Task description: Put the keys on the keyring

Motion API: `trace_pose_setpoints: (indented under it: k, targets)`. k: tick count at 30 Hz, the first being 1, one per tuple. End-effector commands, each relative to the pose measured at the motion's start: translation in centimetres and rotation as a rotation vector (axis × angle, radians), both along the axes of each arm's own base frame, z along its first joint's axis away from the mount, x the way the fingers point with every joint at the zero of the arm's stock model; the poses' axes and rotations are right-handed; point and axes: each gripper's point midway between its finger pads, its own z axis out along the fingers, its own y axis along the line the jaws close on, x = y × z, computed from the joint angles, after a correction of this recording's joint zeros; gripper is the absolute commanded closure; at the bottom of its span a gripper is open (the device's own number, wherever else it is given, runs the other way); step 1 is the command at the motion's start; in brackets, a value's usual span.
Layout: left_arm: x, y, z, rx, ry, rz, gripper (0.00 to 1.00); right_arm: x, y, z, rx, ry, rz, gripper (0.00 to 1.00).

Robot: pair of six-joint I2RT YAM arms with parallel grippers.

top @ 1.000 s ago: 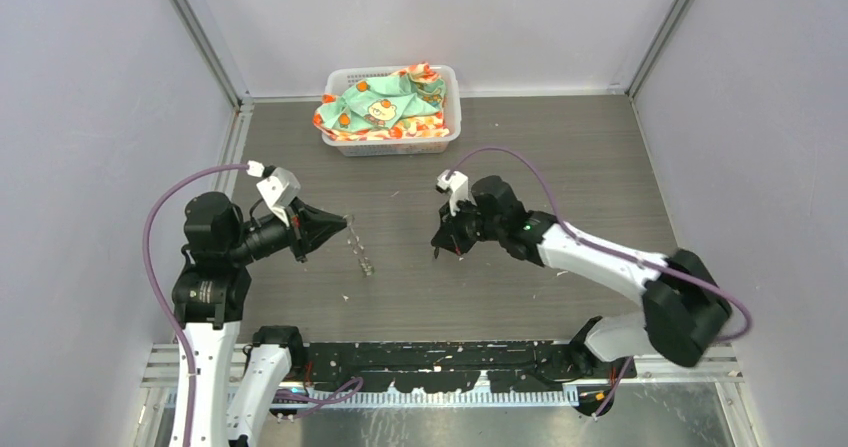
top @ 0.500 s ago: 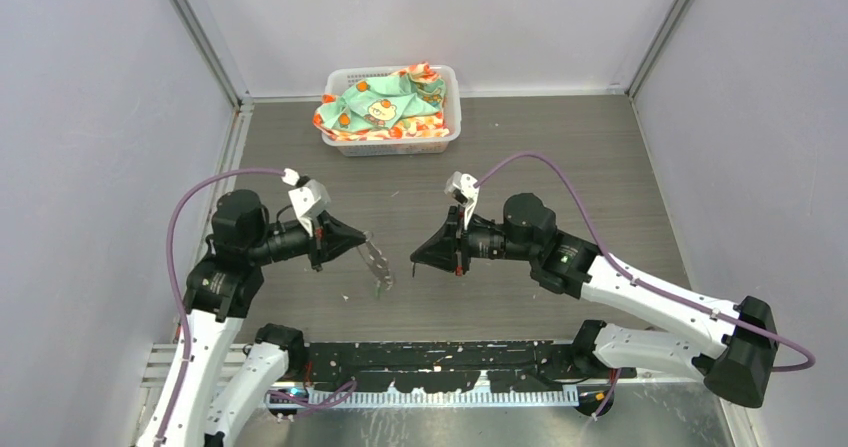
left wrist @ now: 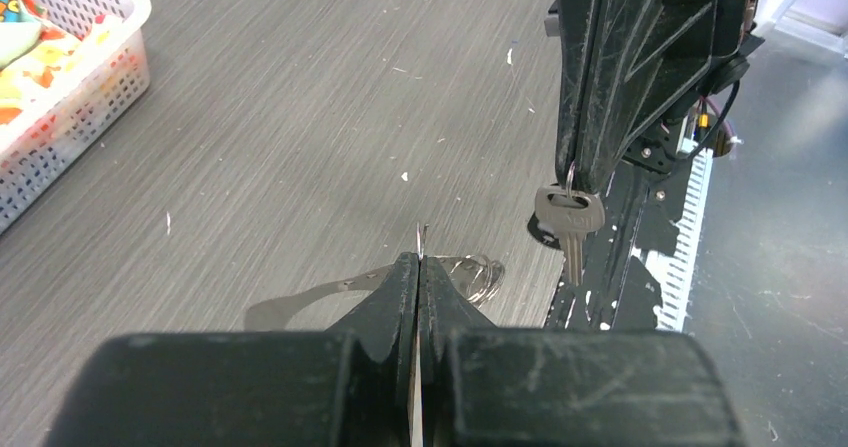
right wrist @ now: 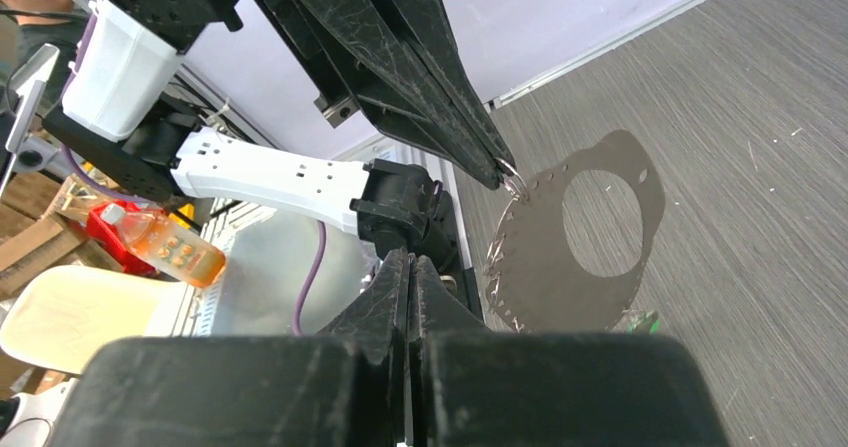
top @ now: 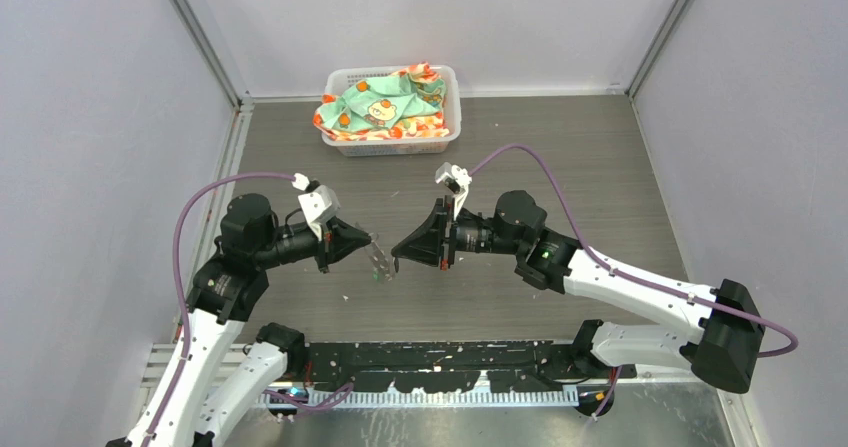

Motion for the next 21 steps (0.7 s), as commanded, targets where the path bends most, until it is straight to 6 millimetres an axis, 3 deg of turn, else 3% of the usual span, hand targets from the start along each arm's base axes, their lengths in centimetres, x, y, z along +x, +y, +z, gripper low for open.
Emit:
trace_pose_setpoints:
  k: [1,7,16,21]
  targets:
    - [0.4,-0.4,1.8,-0.073,-0.060,0.016,0.99,-0.1,0.6,4.3,0.116,-0.049,0.012,0.99]
    - [0.2,-0.5,1.3,-0.070,-0.059,0.003,0.99,0.8,1.0,4.4,0.101,-0.054,-0.029,0.99]
    - [-0.1,-0.9,1.5,-0.088,-0.031,-0.025,0.99,1.4,2.2,2.6,-0.030,-0.104,-0.095,0.99]
    - [-1.2,-1.2,1.8,-0.071,-0.133,-0.109,0.99,1.4,2.4,2.1,-0.071,-0.132,-0.120,0.99]
